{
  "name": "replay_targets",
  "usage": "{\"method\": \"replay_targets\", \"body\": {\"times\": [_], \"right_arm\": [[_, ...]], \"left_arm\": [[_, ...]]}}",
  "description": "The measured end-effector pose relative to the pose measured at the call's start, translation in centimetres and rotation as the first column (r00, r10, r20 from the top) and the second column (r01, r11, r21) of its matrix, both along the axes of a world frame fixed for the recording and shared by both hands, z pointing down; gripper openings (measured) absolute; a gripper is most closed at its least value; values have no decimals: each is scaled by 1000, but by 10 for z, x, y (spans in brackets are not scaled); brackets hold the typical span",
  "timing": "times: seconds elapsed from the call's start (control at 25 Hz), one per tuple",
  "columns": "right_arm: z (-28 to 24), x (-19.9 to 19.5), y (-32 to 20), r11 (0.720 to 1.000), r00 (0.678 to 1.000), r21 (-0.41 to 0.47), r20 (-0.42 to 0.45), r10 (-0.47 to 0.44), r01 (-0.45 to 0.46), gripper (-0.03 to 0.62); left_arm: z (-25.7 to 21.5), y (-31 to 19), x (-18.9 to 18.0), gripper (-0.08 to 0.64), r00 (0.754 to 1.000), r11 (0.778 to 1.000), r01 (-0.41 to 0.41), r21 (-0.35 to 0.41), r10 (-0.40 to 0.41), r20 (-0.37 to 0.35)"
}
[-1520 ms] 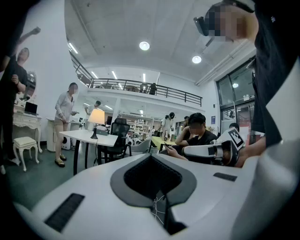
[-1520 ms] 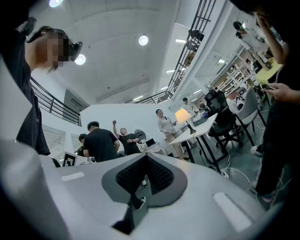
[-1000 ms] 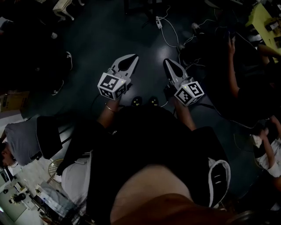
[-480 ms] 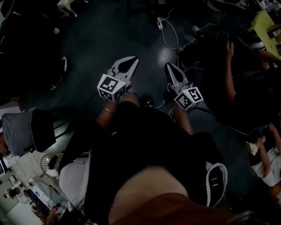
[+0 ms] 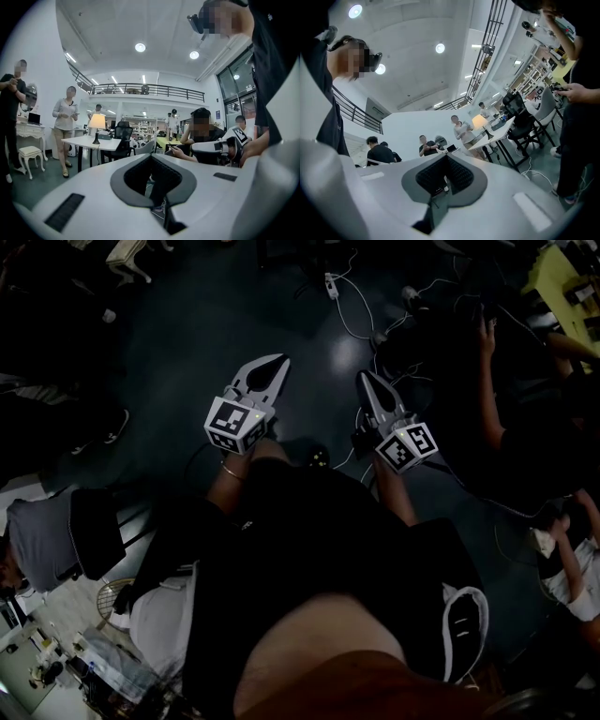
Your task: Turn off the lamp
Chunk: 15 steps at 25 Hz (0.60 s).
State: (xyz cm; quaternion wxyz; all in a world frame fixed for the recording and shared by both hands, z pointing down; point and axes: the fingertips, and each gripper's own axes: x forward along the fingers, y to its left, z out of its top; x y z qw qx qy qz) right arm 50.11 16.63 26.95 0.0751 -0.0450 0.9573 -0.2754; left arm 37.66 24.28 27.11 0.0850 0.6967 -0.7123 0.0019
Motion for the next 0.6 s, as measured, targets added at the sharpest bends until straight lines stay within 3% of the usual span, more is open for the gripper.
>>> {"method": "replay_targets", "body": {"times": [0.36,0.6], "right_arm": [[-7,-52,-3,1000,1000,18,1,-11,11,2],[-9,-89,-10,1000,1000,20,-4,-6,6,2]], "left_arm": [[-1,-2,-51,6,999,1000,22,21,-22,-36],[-3,-5,-88,6,1000,999,21,31,-21,-13]]}}
